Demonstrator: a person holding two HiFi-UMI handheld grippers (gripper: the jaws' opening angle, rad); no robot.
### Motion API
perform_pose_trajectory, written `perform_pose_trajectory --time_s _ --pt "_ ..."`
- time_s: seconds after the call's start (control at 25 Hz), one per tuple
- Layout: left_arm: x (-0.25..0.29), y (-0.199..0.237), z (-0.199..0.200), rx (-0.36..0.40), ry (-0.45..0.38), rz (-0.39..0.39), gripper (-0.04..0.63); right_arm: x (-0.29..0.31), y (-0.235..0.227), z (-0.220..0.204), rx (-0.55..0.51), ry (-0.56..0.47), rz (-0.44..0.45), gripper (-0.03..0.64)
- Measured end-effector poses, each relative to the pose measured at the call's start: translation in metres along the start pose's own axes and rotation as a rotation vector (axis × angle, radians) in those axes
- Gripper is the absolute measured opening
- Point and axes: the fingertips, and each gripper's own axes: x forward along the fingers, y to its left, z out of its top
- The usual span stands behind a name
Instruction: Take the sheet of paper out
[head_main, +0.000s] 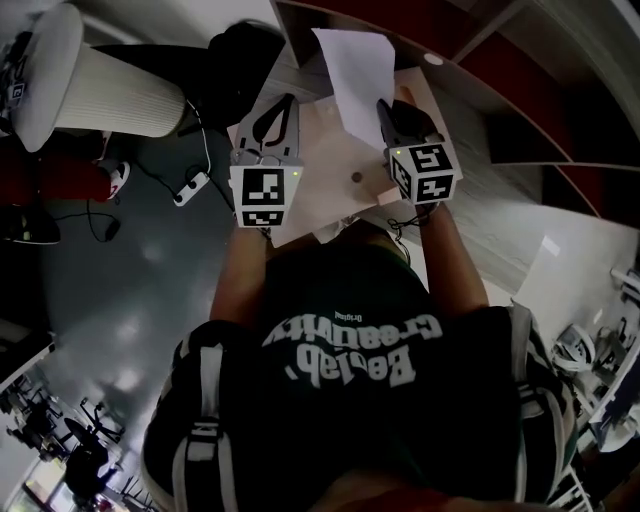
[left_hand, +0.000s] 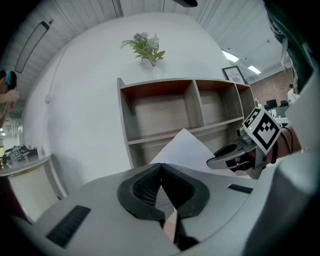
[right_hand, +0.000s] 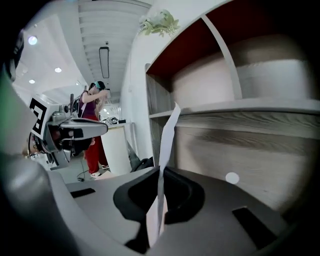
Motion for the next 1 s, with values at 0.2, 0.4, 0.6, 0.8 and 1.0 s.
perform_pose_trajectory --time_s 0.2,0.4,0.6,0.8,1.0 --pt "-0.009 0.01 0.014 0.008 -0.046 -0.066 0.018 -0.014 0.021 0.013 -0.025 -0.012 -0.079 0.034" --pt "-0.017 0.023 0.022 0.008 -0.084 -0.139 0.018 -0.02 0.036 0.017 -0.003 -0.005 -0.167 0.034" --pt "-0.031 0.032 0.027 0.012 -0.12 -0.209 0.018 -0.032 0.055 0.033 0.001 -0.039 -0.253 0.034" --pt "-0.05 0.034 0.031 0.023 -0.163 -0.278 0.018 -0.05 0.083 0.045 0.009 -0.087 -0.326 0.034" --pt "-0.071 0.032 0.031 0.039 -0.184 -0.328 0.018 -0.068 0.107 0.05 0.011 -0.119 -0.39 0.034"
